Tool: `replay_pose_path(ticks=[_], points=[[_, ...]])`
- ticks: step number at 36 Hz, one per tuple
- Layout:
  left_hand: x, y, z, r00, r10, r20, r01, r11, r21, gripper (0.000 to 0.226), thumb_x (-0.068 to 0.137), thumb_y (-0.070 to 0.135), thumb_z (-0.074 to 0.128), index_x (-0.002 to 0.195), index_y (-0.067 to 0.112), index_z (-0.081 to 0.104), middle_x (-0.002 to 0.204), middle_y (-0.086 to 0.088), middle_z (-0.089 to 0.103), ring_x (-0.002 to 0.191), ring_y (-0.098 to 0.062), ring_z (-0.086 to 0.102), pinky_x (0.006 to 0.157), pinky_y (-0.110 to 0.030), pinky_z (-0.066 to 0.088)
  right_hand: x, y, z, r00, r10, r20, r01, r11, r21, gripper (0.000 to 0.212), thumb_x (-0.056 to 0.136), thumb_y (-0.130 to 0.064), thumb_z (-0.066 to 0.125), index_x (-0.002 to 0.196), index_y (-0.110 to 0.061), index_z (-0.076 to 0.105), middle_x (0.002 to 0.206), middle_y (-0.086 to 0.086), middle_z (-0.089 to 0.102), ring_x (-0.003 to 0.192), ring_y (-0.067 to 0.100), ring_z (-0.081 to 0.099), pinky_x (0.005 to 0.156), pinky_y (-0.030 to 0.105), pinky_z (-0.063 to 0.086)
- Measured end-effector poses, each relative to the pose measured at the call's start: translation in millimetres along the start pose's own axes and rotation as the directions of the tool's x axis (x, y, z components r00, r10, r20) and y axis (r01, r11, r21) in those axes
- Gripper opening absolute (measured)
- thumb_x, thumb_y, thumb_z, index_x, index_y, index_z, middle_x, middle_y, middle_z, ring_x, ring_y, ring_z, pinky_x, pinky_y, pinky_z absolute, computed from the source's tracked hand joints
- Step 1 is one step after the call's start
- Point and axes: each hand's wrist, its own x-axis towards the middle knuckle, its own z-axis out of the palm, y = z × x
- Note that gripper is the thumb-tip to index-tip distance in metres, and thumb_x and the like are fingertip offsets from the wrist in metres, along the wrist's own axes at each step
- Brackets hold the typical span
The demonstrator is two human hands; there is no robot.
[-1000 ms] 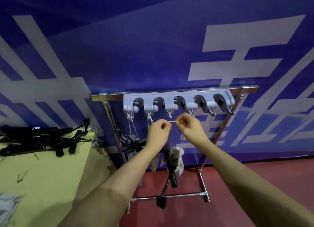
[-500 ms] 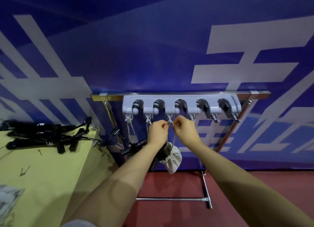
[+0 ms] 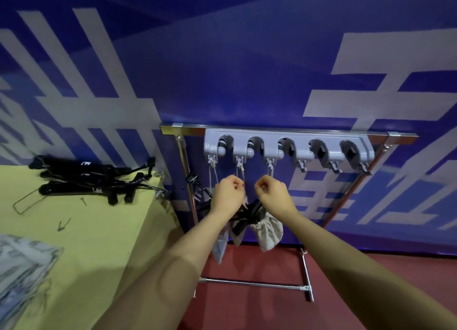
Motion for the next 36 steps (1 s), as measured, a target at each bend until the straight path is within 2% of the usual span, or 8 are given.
replay_pose_path(ticks=[3, 7, 11, 16, 21, 26, 31, 36], points=[[0.2, -16.2, -19.4, 1.0, -0.006, -0.028, 0.005, 1.0, -0.027, 0.014, 0.089, 0.009, 0.051, 0.089, 0.017, 0.063, 0.091, -0.01, 0.07, 0.086, -0.028, 0.066, 0.079, -0.041, 0.055, -2.7, -18.1, 11.0, 0.999, -0.035, 0.029, 0.035, 0.999, -0.002, 0.009, 0.092, -0.02, 0.05, 0.087, -0.016, 0.056, 0.073, 0.001, 0.059, 0.075, 0.028, 0.058, 0.07, 0.045, 0.049], [3.0, -50.7, -50.9, 0.998, -0.031, -0.06, 0.029, 0.999, -0.036, 0.023, 0.086, 0.013, 0.05, 0.07, 0.029, 0.057, 0.084, -0.007, 0.07, 0.083, -0.028, 0.067, 0.079, -0.045, 0.056, -9.2, -47.7, 37.8, 0.996, -0.067, 0.057, 0.068, 0.998, -0.01, 0.008, 0.092, -0.021, 0.051, 0.086, -0.019, 0.056, 0.066, -0.007, 0.054, 0.074, 0.025, 0.057, 0.07, 0.042, 0.048], [3.9, -90.8, -97.9, 0.993, -0.065, -0.1, 0.06, 0.997, -0.055, 0.026, 0.084, 0.013, 0.049, 0.064, 0.029, 0.056, 0.083, -0.009, 0.07, 0.086, -0.034, 0.066, 0.078, -0.048, 0.056, -19.2, -88.6, 79.3, 0.987, -0.099, 0.124, 0.105, 0.994, -0.04, 0.01, 0.093, -0.021, 0.05, 0.088, -0.015, 0.056, 0.073, 0.002, 0.059, 0.077, 0.029, 0.059, 0.07, 0.045, 0.05], [-8.4, -125.8, -151.8, 0.992, -0.062, -0.108, 0.06, 0.998, -0.023, 0.017, 0.087, 0.007, 0.049, 0.084, 0.013, 0.065, 0.091, -0.014, 0.071, 0.089, -0.032, 0.065, 0.081, -0.041, 0.053, -26.9, -134.5, 126.1, 0.985, -0.112, 0.134, 0.118, 0.992, -0.041, 0.012, 0.091, -0.021, 0.049, 0.081, -0.018, 0.054, 0.07, 0.001, 0.061, 0.075, 0.027, 0.061, 0.071, 0.047, 0.053], [-15.7, -170.3, -214.9, 0.989, -0.091, -0.118, 0.089, 0.996, -0.019, 0.022, 0.088, 0.008, 0.047, 0.074, 0.02, 0.059, 0.089, -0.016, 0.07, 0.086, -0.034, 0.065, 0.076, -0.041, 0.053, -35.8, -184.9, 185.4, 0.984, -0.119, 0.136, 0.124, 0.992, -0.028, 0.009, 0.086, -0.021, 0.05, 0.079, -0.018, 0.055, 0.076, 0.004, 0.063, 0.081, 0.033, 0.061, 0.074, 0.044, 0.053], [-29.8, -221.8, -278.6, 0.977, -0.138, -0.16, 0.138, 0.99, -0.008, 0.02, 0.089, 0.009, 0.046, 0.081, 0.021, 0.06, 0.093, -0.01, 0.07, 0.087, -0.031, 0.064, 0.078, -0.038, 0.054, -44.8, -227.0, 252.6, 0.964, -0.145, 0.222, 0.146, 0.989, 0.014, 0.01, 0.088, -0.019, 0.048, 0.084, -0.018, 0.057, 0.08, 0.003, 0.065, 0.081, 0.028, 0.062, 0.077, 0.047, 0.054], [-51.9, -275.0, -327.8, 0.964, -0.193, -0.185, 0.2, 0.98, 0.021, 0.021, 0.092, 0.005, 0.045, 0.098, 0.009, 0.065, 0.092, -0.001, 0.061, 0.087, -0.018, 0.056, 0.077, -0.025, 0.045, -55.4, -260.3, 312.0, 0.938, -0.174, 0.299, 0.173, 0.985, 0.029, 0.013, 0.091, -0.013, 0.048, 0.085, -0.02, 0.057, 0.081, 0.0, 0.062, 0.078, 0.023, 0.061, 0.074, 0.043, 0.054], [-66.6, -326.4, -365.8, 0.941, -0.277, -0.193, 0.3, 0.948, 0.106, 0.017, 0.091, 0.006, 0.045, 0.098, 0.011, 0.06, 0.09, -0.005, 0.059, 0.079, -0.022, 0.055, 0.072, -0.031, 0.047, -67.9, -283.4, 371.1, 0.882, -0.217, 0.418, 0.213, 0.975, 0.057, 0.015, 0.09, -0.01, 0.049, 0.09, -0.016, 0.063, 0.087, 0.002, 0.064, 0.083, 0.023, 0.06, 0.074, 0.04, 0.051]])
